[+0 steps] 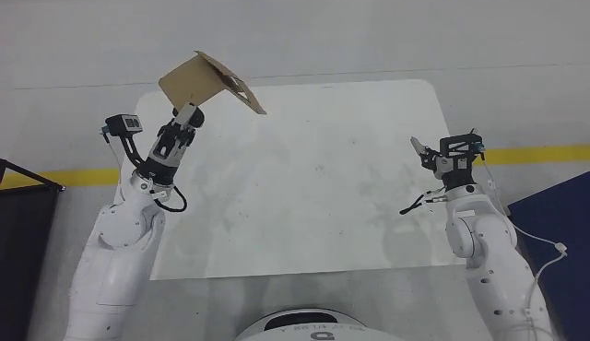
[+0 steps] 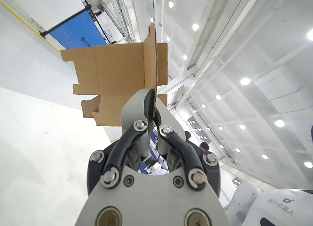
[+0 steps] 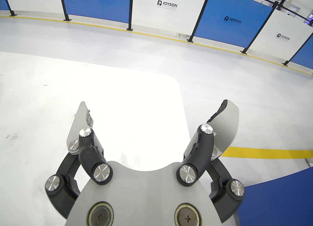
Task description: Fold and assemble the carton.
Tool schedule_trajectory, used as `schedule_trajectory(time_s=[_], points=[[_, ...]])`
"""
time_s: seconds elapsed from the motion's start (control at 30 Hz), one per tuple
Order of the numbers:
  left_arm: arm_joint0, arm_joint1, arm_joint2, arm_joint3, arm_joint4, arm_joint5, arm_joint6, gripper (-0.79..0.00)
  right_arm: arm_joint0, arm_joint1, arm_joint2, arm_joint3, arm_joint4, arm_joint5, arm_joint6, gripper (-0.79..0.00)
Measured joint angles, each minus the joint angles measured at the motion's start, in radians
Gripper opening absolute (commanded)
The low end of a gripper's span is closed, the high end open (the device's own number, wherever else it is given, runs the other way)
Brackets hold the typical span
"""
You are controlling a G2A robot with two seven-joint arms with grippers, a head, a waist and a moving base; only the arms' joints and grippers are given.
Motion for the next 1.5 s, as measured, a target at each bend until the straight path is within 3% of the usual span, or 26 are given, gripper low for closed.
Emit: schedule_trajectory(time_s=[0.13, 0.33, 0.67, 0.8, 1.1, 1.37, 1.47, 1.5], points=[[-0.027, -0.006, 0.042, -0.014, -0.067, 0.050, -0.024, -0.785, 0.064, -0.012, -0.078, 0.015, 0.014, 0.014, -0.031, 0.000], [-0.068, -0.013, 0.090, -0.017, -0.100, 0.096, -0.058, -0.785, 0.197, -0.041, -0.230, 0.092, -0.036, 0.132, -0.110, 0.000], [-0.071, -0.014, 0.083, 0.010, -0.090, 0.112, -0.090, -0.785, 0.203, -0.044, -0.241, 0.090, -0.028, 0.128, -0.115, 0.000], [-0.076, -0.014, 0.102, 0.026, -0.110, 0.140, -0.142, -0.785, 0.218, -0.052, -0.286, 0.074, 0.023, 0.077, -0.234, 0.000], [-0.109, -0.016, 0.109, 0.045, -0.120, 0.157, -0.181, -0.785, 0.304, -0.062, -0.425, 0.115, -0.160, -0.135, -0.426, -0.003], [-0.101, -0.015, 0.099, 0.048, -0.125, 0.160, -0.196, -0.785, 0.377, -0.077, -0.509, 0.170, -0.236, -0.160, -0.416, -0.129], [-0.096, -0.015, 0.094, 0.046, -0.133, 0.160, -0.204, -0.785, 0.416, -0.089, -0.544, 0.212, -0.236, -0.148, -0.402, -0.277], [-0.093, -0.015, 0.091, 0.045, -0.134, 0.160, -0.207, -0.785, 0.429, -0.093, -0.556, 0.226, -0.230, -0.147, -0.399, -0.403]])
